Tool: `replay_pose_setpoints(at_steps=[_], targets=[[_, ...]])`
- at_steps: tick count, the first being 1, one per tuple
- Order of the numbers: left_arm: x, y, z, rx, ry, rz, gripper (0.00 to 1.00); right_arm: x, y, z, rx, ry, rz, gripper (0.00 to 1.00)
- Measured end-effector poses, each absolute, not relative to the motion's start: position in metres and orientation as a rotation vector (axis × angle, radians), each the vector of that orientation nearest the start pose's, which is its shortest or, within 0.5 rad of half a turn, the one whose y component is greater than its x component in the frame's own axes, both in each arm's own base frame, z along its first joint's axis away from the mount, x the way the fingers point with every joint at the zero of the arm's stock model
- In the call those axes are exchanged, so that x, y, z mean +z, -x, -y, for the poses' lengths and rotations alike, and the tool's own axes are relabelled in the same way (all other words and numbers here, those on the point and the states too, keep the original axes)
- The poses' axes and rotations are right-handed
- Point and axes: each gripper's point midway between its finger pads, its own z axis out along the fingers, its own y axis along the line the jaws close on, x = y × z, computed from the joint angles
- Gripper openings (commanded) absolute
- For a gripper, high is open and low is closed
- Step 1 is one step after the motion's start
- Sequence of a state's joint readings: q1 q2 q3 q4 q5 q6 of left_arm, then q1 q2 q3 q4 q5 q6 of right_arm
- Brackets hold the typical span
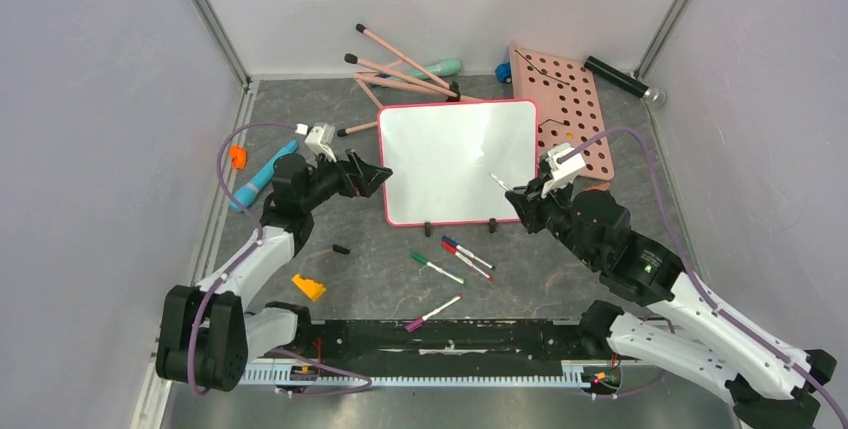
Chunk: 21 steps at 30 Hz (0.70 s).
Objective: Write a sentence on the whiteboard
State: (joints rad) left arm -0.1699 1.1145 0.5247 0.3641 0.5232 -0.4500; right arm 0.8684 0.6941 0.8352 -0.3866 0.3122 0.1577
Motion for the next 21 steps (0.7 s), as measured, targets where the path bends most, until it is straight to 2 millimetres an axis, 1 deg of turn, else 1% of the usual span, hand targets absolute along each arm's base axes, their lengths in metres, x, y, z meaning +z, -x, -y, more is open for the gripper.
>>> replay_pose_setpoints(at_steps=[4,7,9,12,13,14,15,16,17,21], targets=[[0.183,-0.329,0.167,-0.932,-0.181,-1.798,1.00,0.275,-0.215,-0.182,0.473,0.386,-1.797,0.00],[0.186,-0.329,0.174,-0.968,-0.237,-1.759,1.00,0.270,-0.216,-0.187,0.496,0.350,-1.829,0.00],[0.183,-0.326,0.181,-1.017,-0.291,-1.756,1.00,0.265,-0.217,-0.190,0.508,0.326,-1.854,0.00],[0.173,-0.323,0.190,-1.083,-0.348,-1.764,0.99,0.255,-0.221,-0.196,0.512,0.292,-1.899,0.00],[0.170,-0.323,0.192,-1.097,-0.363,-1.759,0.96,0.251,-0.223,-0.197,0.509,0.280,-1.916,0.00],[0.168,-0.322,0.193,-1.105,-0.373,-1.753,0.88,0.247,-0.225,-0.198,0.501,0.269,-1.930,0.00],[0.165,-0.321,0.194,-1.120,-0.391,-1.745,0.76,0.244,-0.226,-0.199,0.494,0.257,-1.943,0.00],[0.163,-0.321,0.194,-1.132,-0.396,-1.745,0.68,0.241,-0.228,-0.199,0.486,0.249,-1.953,0.00],[0.161,-0.320,0.194,-1.149,-0.404,-1.743,0.67,0.238,-0.230,-0.199,0.478,0.239,-1.961,0.00],[0.160,-0.321,0.196,-1.234,-0.423,-1.710,0.67,0.233,-0.235,-0.197,0.445,0.196,-1.976,0.00]])
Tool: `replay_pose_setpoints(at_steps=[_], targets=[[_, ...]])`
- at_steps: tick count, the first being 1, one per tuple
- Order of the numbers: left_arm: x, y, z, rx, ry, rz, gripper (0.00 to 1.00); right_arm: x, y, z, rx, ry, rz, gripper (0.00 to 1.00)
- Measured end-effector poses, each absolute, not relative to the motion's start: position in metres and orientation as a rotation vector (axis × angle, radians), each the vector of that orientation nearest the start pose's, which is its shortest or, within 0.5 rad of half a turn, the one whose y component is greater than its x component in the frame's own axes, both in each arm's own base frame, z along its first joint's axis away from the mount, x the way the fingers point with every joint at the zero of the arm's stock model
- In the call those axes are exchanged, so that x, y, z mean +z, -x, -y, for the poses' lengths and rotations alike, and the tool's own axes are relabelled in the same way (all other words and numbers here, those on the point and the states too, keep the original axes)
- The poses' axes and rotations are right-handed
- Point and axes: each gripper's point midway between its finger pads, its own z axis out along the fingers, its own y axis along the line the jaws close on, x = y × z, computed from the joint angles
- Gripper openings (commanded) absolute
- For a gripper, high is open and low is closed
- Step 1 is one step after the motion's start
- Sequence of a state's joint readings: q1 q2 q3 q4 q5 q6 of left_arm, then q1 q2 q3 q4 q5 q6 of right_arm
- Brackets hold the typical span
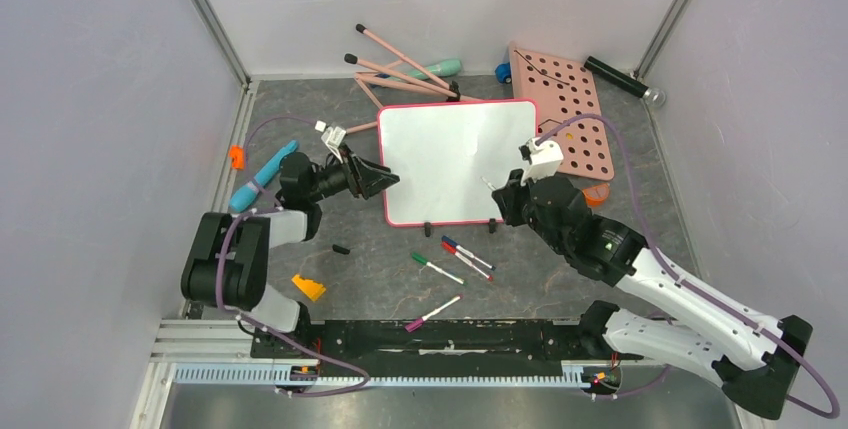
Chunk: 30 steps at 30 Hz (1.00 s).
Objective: Write a sentence on the whiteboard
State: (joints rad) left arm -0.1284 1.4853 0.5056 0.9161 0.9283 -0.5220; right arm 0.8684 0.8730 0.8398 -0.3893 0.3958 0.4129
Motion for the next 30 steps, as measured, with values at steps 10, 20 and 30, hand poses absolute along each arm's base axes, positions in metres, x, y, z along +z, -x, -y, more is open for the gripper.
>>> replay_pose_setpoints(at_steps=[10,20,30], targets=[[0.170,-0.351,0.181,-1.473,-0.374,-1.627,0.93,0.285,-0.252,-0.203,0.412,0.220,-1.873,0.00],[0.168,-0.368,0.149,-1.486,-0.307,-1.634,0.94,0.324,-0.257,-0.196,0.337,0.323,-1.766,0.00],[0.170,-0.360,0.145,-1.474,-0.306,-1.632,0.92,0.324,-0.251,-0.186,0.317,0.337,-1.740,0.00]])
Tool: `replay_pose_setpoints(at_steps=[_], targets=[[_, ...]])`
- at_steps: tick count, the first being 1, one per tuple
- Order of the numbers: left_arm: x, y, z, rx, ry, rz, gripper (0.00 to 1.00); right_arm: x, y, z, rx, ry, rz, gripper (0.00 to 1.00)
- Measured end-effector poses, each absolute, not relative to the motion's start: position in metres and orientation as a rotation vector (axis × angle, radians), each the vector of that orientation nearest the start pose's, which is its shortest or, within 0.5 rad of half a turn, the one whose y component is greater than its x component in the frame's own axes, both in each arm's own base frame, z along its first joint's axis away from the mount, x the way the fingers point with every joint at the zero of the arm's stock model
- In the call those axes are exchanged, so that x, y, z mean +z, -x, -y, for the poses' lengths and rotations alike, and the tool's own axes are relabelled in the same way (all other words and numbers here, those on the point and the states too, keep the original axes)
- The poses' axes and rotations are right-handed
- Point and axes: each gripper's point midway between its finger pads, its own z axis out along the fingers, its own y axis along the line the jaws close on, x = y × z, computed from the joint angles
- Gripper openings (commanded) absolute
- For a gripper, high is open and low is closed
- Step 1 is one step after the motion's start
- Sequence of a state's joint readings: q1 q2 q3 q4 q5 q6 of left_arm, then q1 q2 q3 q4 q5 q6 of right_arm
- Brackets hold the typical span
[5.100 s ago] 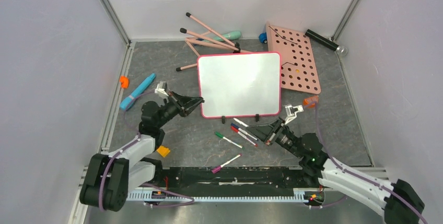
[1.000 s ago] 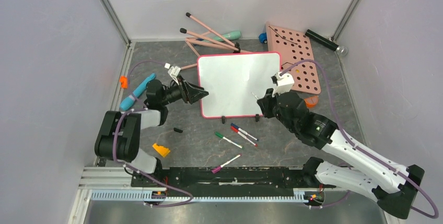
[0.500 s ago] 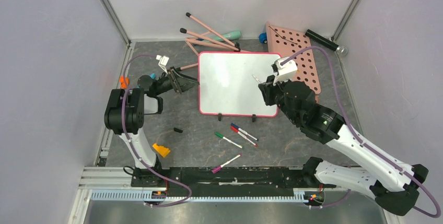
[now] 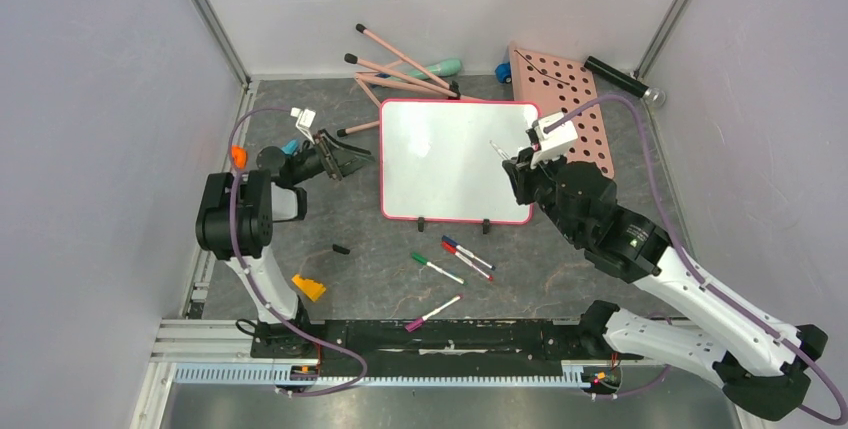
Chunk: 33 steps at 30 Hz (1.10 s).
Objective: Write a sentence on the whiteboard
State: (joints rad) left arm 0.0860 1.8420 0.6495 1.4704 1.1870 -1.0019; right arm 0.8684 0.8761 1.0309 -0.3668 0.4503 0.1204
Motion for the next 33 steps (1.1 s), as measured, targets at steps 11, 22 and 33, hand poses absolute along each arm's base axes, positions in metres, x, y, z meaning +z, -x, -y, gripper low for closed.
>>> replay_pose_setpoints(at_steps=[11,22,33], targets=[[0.143,-0.377,0.157,-1.452,-0.297,-1.645,0.88,0.306,-0.253,-0.188,0.298,0.356,-1.765,0.00],[0.131,-0.383,0.198,-1.515,-0.549,-1.609,0.80,0.300,-0.260,-0.197,0.293,0.373,-1.769,0.00],[0.115,-0.354,0.213,-1.533,-0.573,-1.638,0.47,0.284,-0.260,-0.200,0.294,0.389,-1.793,0.00]])
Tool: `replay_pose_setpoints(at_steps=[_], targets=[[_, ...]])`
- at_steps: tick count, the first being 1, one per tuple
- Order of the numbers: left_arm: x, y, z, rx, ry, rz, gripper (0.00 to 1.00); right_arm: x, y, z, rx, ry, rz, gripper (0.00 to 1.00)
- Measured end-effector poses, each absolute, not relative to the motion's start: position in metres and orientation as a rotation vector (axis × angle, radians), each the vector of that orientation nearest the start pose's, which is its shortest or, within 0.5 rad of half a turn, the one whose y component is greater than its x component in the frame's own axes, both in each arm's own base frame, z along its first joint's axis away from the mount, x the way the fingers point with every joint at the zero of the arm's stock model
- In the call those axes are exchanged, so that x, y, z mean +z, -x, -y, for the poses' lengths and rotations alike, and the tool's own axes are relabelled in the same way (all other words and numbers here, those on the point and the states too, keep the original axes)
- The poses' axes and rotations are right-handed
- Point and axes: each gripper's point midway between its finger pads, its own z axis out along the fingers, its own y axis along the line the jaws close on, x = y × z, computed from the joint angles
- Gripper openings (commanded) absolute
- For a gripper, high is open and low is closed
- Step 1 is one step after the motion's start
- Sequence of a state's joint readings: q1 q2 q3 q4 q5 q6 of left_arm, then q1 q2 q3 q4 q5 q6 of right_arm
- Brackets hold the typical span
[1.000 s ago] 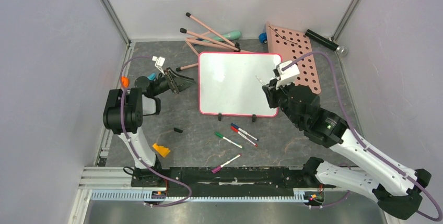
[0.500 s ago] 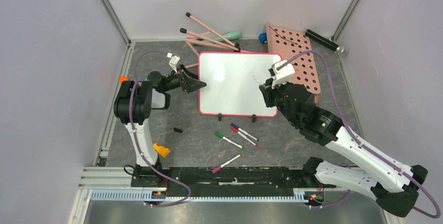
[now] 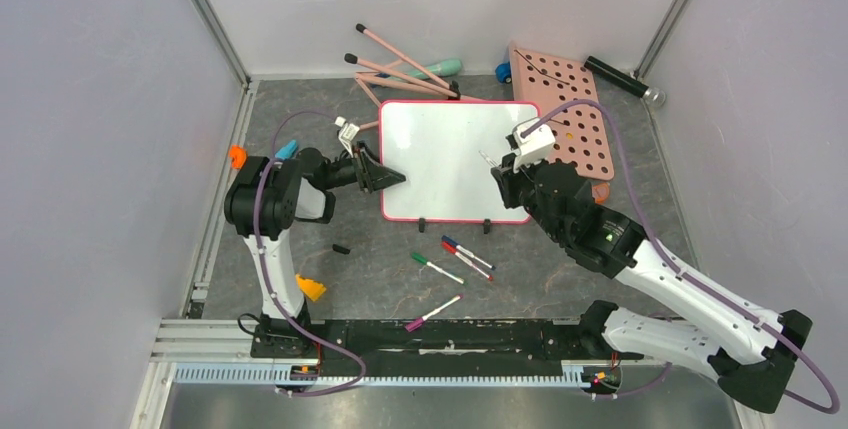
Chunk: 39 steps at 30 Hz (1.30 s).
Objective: Write a sentence on the whiteboard
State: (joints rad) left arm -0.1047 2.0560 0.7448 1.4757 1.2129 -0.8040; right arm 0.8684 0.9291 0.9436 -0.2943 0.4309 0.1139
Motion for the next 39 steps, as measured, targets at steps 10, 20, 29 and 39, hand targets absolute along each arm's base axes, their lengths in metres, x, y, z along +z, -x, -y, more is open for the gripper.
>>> replay_pose_setpoints(at_steps=[10,20,29,39], targets=[[0.106,-0.343,0.215,-1.445,-0.532,-1.638,0.24,0.272,-0.264,-0.223,0.362,0.409,-1.820,0.00],[0.107,-0.335,0.225,-1.460,-0.549,-1.636,0.24,0.263,-0.276,-0.258,0.440,0.432,-1.868,0.00],[0.107,-0.335,0.227,-1.460,-0.547,-1.636,0.02,0.271,-0.297,-0.290,0.491,0.392,-1.884,0.00],[0.107,-0.336,0.229,-1.466,-0.557,-1.633,0.02,0.275,-0.323,-0.325,0.502,0.368,-1.892,0.00]])
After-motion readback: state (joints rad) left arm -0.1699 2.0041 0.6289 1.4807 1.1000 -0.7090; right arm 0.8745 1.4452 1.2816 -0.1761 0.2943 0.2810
